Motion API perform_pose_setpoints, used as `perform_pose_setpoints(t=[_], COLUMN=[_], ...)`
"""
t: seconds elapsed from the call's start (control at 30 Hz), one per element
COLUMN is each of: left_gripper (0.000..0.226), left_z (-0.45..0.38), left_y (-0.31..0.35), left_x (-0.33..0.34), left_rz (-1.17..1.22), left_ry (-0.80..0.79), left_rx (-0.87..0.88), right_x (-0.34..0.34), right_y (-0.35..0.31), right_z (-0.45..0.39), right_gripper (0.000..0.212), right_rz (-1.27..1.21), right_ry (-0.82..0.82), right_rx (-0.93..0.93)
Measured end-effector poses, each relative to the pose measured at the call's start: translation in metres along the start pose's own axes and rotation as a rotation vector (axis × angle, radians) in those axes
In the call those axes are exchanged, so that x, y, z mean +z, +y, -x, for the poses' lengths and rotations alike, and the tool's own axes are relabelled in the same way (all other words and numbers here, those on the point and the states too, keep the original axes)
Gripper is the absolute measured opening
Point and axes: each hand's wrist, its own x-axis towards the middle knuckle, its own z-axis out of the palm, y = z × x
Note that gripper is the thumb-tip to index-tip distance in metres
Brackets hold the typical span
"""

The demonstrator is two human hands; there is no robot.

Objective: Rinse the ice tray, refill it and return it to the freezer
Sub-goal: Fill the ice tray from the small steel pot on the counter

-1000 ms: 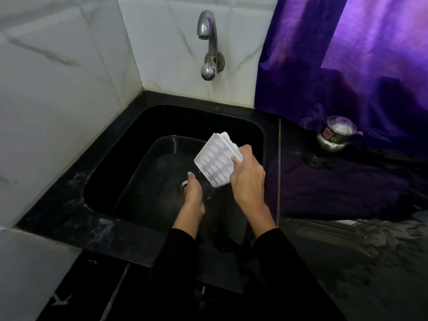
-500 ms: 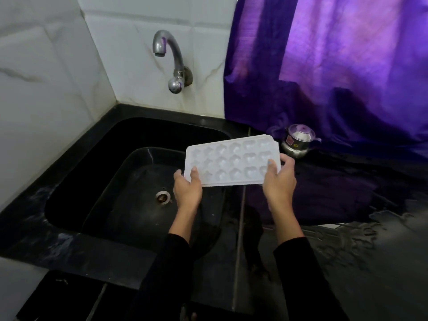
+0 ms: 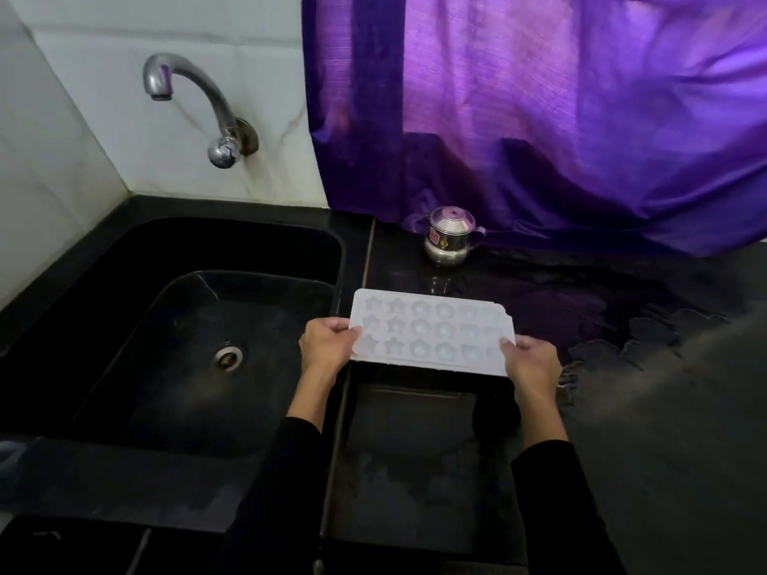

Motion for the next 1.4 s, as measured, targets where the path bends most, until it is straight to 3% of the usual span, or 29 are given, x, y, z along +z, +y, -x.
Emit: perform_pose_setpoints(t=[0.2,0.3,0.37,0.4,0.47,0.57,0.67,0.8,0.97,1.0,1.1,1.23,1.4], left_gripper=[0.018,0.007,0.015,0.018,0.001,0.041,0.044,0.046,0.049,0.05,0.048,0.047,0.046], left_z=[0.008,0.012,0.014,0.018,0.021,0.019,0.017,0.009,0.005,0.004,0.002,0.0,0.004], left_y=[-0.005,-0.001,0.001,0.004,0.007,0.017,0.041,0.075,0.094,0.095,0.099,0.098,0.088], left_x=[0.016,0.019,0.02,0.02,0.02,0.03,0.047,0.075,0.098,0.101,0.104,0.104,0.102], left_rz=[-0.135,-0.189,-0.219,-0.234,-0.275,-0.299,-0.234,-0.229,-0.23,-0.228,-0.21,-0.193,-0.143], left_ry=[0.016,0.038,0.04,0.044,0.059,0.101,0.067,-0.02,-0.095,-0.101,-0.107,-0.102,-0.128], left_rx=[-0.066,-0.071,-0.066,-0.061,-0.046,0.081,0.225,0.301,0.321,0.324,0.34,0.343,0.328], right_x=[-0.01,-0.012,-0.013,-0.015,-0.018,-0.019,-0.009,0.017,0.041,0.047,0.056,0.062,0.07], right_y=[0.013,0.014,0.014,0.012,0.007,-0.011,-0.042,-0.086,-0.112,-0.111,-0.111,-0.112,-0.096], right_z=[-0.014,-0.019,-0.024,-0.026,-0.031,-0.039,-0.053,-0.083,-0.123,-0.134,-0.149,-0.14,-0.128], right_gripper=[0.018,0.017,0.018,0.022,0.043,0.055,0.049,0.053,0.072,0.067,0.023,0.033,0.03], right_rz=[0.041,0.064,0.109,0.148,0.229,0.161,-0.02,-0.214,-0.118,-0.088,-0.036,-0.167,-0.312], right_ry=[-0.056,-0.075,-0.104,-0.118,-0.145,-0.158,-0.185,-0.299,-0.403,-0.43,-0.455,-0.363,-0.211], right_rx=[0.014,0.022,0.035,0.044,0.033,-0.085,-0.223,-0.247,-0.222,-0.216,-0.198,-0.168,-0.098])
